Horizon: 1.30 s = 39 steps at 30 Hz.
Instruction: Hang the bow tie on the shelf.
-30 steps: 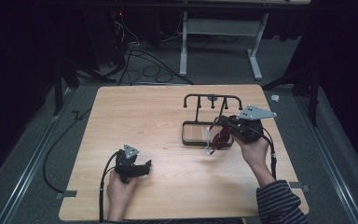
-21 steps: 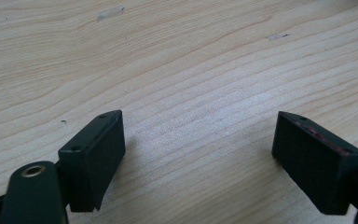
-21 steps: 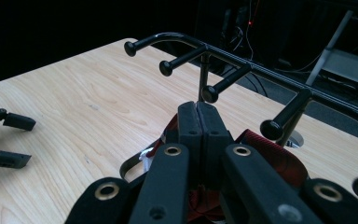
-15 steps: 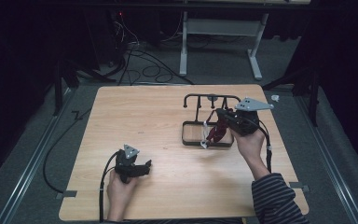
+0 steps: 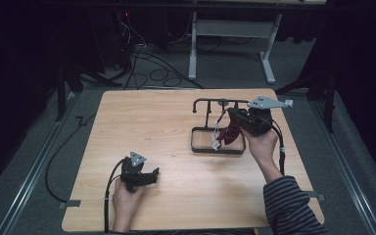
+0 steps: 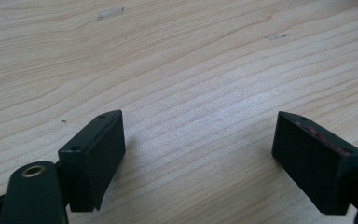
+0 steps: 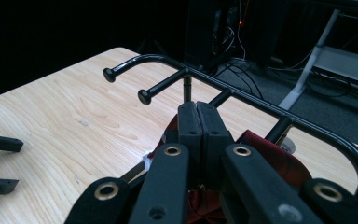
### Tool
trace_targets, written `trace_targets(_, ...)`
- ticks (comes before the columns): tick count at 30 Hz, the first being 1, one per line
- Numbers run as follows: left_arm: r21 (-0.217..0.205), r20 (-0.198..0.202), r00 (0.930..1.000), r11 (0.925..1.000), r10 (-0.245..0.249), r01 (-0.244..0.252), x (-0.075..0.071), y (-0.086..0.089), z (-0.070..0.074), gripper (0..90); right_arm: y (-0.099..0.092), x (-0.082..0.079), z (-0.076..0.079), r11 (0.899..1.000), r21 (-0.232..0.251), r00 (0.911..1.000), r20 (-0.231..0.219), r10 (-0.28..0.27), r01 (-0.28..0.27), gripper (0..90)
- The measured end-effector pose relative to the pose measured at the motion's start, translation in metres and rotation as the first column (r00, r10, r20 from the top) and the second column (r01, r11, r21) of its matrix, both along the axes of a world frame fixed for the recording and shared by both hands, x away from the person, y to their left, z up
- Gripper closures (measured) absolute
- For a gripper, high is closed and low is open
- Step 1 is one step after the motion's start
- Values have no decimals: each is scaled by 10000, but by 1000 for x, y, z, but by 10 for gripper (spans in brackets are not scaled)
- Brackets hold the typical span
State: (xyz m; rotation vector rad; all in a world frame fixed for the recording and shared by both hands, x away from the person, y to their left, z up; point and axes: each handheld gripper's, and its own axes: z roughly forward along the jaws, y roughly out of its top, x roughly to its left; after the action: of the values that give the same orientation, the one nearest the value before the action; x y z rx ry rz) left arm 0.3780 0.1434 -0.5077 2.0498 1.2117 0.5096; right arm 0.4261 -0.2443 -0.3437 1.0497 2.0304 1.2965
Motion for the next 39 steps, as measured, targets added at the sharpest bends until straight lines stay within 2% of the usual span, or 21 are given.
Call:
trace_targets(5, 1, -2, 10000, 10000, -5, 5, 0, 0, 0, 175, 3, 5, 1, 9999, -99, 10000, -26, -50, 49, 900)
trace_targets(11, -3, -1, 10000, 10000, -2, 2, 0, 0, 0, 175, 3, 12, -3, 9996, -95, 9992, -277, -285, 283, 900)
trace_targets(22, -3, 1, 10000, 10000, -2, 2, 0, 0, 0, 175, 2, 15, -6, 9989, -95, 9979, -456, -457, 453, 900)
trace_targets(28, -3, -1, 10000, 10000, -3, 3, 0, 0, 0, 175, 3, 17, -7, 9990, -149, 9976, -550, -420, 413, 887)
trace_targets(30, -3, -1, 10000, 10000, -3, 3, 0, 0, 0, 175, 3, 17, -8, 9994, 0, 9976, -600, -357, 358, 855)
trace_targets(39, -5, 0, 10000, 10000, -3, 3, 0, 0, 0, 175, 2, 13, -5, 9997, 130, 9985, -508, -205, 212, 853)
